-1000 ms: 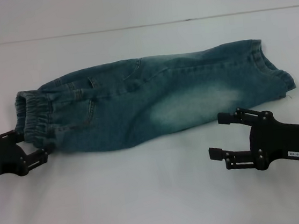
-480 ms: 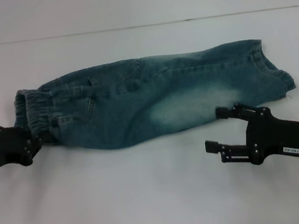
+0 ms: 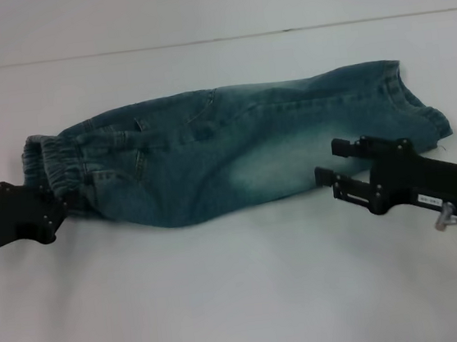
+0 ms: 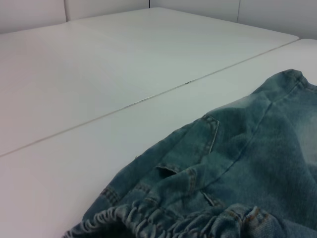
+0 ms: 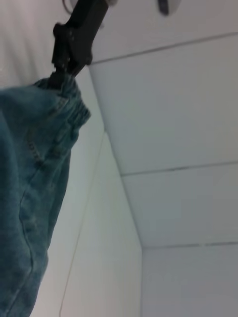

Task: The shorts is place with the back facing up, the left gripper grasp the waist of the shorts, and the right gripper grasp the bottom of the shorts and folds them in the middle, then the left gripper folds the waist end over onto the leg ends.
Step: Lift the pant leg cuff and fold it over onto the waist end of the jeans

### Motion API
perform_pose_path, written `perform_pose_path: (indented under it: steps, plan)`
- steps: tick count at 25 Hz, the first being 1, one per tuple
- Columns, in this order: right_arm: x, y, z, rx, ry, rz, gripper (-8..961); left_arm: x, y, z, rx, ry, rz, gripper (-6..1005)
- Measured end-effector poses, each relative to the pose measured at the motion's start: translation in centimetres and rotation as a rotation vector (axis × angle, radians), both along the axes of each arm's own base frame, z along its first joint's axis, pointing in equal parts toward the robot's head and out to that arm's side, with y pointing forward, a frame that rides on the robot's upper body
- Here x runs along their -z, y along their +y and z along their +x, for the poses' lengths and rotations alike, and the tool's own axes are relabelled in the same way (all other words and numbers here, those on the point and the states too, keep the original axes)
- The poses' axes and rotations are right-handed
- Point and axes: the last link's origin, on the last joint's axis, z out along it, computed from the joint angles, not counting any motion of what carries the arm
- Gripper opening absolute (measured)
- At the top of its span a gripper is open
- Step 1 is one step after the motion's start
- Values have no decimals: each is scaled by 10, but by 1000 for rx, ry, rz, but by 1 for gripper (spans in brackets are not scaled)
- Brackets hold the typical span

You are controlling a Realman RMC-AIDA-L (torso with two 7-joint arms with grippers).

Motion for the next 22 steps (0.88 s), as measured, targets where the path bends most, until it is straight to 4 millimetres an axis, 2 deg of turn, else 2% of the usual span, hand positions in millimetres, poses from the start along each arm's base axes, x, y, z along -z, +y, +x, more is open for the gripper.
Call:
perform_pose_path:
  steps: [1,7,12,15,20,21,22]
  plan:
    - [2,3,-1,-2,-10,4,687,0,1,0,-1,-1,0,38]
    - [15,23,-13,-37,-75,22,443,-3,9,10,4,-18,1,46]
    - [20,39,-22,-29,-84,89,233,-13,22,34,22,-40,-25,52]
    - [26,50,-22,10,-119,118,170,-22,31,58,54,-40,-38,56]
    - [38,64,-26,55,-189,114,66,-26,53,115,107,-40,-94,63]
    - [40,66,-27,56,-201,109,45,-23,58,130,125,-36,-113,64]
    - [43,67,-28,58,-214,106,24,-16,64,158,164,-27,-151,65]
